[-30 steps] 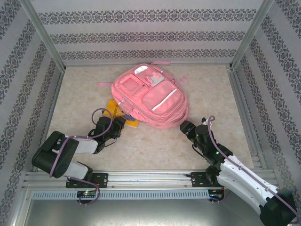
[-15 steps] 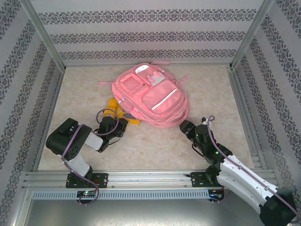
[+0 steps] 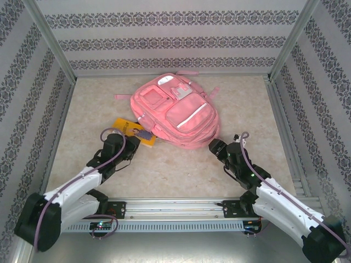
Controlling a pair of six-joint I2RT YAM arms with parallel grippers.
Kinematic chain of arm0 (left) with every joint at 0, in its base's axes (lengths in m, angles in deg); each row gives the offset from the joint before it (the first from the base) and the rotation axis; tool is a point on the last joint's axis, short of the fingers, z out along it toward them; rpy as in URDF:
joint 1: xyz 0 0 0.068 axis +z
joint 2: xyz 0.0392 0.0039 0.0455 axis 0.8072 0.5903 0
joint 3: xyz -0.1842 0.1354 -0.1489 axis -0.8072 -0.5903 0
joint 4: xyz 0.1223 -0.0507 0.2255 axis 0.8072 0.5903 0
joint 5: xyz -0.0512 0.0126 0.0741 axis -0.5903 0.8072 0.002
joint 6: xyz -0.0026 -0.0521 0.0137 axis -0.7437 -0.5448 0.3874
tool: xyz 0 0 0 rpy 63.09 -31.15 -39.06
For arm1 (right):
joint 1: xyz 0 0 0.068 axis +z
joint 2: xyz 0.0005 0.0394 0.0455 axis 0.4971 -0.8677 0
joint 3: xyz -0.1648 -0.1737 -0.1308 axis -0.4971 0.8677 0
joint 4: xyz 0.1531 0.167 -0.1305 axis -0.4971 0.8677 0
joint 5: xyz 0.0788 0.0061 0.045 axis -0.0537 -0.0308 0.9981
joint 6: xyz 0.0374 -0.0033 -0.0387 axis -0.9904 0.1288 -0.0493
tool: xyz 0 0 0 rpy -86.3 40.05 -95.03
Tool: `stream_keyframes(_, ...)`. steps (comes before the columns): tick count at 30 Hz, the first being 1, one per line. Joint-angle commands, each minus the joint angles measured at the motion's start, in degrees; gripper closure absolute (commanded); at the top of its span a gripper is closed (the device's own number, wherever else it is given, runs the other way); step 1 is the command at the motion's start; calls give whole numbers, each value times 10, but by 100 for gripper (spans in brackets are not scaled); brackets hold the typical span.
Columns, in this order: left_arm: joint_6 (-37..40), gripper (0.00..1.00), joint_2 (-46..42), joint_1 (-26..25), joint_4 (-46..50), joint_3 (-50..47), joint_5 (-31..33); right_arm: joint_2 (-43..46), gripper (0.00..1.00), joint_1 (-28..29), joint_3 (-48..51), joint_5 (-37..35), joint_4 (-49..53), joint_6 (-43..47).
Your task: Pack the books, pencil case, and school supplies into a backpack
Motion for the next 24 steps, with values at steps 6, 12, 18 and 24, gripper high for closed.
stream_keyframes(6, 43, 100, -88, 1, 152, 47, 7, -31, 32, 18, -64, 56, -6, 50)
stream_keyframes(12, 78, 100, -136, 2, 224, 106, 21, -37, 35, 26, -78, 80, -20, 64)
stream_keyframes(18, 122, 100, -123, 2, 216, 175, 2, -68, 27, 28, -112, 160, -40, 50)
stream_keyframes(24, 136, 100, -85, 1, 133, 212, -58, -118, 12, 34, -103, 253, -188, -74)
